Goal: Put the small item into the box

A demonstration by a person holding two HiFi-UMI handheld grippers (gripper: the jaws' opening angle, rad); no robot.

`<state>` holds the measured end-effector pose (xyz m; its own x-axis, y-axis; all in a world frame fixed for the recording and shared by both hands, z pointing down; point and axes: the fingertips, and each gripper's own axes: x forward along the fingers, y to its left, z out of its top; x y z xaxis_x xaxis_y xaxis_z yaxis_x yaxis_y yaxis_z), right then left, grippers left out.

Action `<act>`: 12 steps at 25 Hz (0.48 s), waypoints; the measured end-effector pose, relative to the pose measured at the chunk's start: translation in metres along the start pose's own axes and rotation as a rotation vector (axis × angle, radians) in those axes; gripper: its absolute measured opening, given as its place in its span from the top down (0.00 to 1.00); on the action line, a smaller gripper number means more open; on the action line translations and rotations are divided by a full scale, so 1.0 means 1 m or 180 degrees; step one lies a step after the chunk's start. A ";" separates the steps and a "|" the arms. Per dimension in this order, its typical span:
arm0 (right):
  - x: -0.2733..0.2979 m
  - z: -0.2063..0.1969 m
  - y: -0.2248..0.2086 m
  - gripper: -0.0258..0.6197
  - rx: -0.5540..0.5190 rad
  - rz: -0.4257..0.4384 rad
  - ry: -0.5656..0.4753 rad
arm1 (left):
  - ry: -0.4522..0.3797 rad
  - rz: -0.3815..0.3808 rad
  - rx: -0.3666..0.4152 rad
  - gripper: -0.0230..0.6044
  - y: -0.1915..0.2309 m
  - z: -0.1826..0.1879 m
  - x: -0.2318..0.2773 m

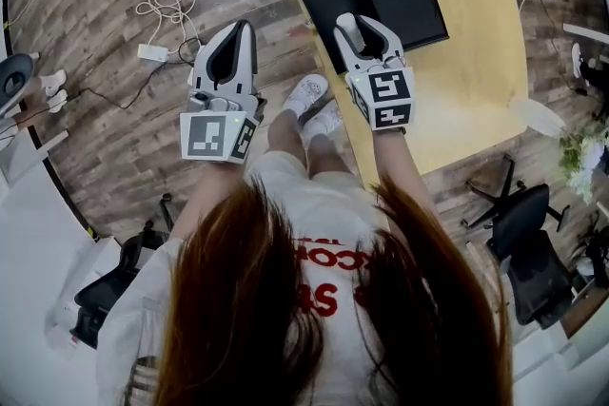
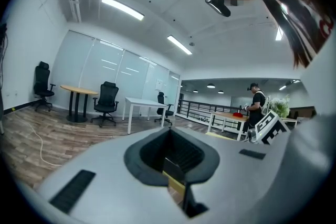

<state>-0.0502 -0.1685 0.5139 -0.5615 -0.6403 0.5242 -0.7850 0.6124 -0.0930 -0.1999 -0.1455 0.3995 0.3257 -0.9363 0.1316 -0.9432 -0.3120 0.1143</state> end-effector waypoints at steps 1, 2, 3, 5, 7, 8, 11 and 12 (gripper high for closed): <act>0.000 -0.001 0.001 0.72 -0.0001 0.0000 0.0010 | 0.0003 -0.0003 -0.0004 0.95 0.001 -0.001 0.000; 0.000 -0.001 0.002 0.72 0.0008 -0.0005 0.0007 | 0.0000 -0.0007 -0.0004 0.95 0.001 0.000 0.000; 0.000 0.000 0.001 0.72 0.0023 -0.0014 -0.0009 | -0.0008 -0.0011 -0.0001 0.95 0.002 0.000 0.002; -0.002 0.004 -0.003 0.78 0.0064 -0.0039 -0.0085 | -0.0030 -0.0007 0.0007 0.95 0.004 0.003 0.004; -0.008 0.013 -0.007 0.87 0.0119 -0.0068 -0.0217 | -0.0048 0.0003 0.0012 0.95 0.005 0.006 0.004; -0.011 0.020 -0.009 0.90 0.0133 -0.0088 -0.0289 | -0.0058 0.0011 0.0015 0.95 0.007 0.008 0.003; -0.019 0.038 -0.013 0.94 0.0110 -0.0146 -0.0479 | -0.0091 0.0039 0.0022 0.95 0.010 0.013 0.004; -0.022 0.044 -0.015 0.95 0.0100 -0.0161 -0.0542 | -0.0102 0.0045 0.0027 0.95 0.010 0.015 0.004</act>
<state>-0.0381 -0.1841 0.4664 -0.5551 -0.7408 0.3781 -0.8197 0.5644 -0.0977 -0.2089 -0.1548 0.3865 0.3102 -0.9452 0.1015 -0.9482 -0.3000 0.1043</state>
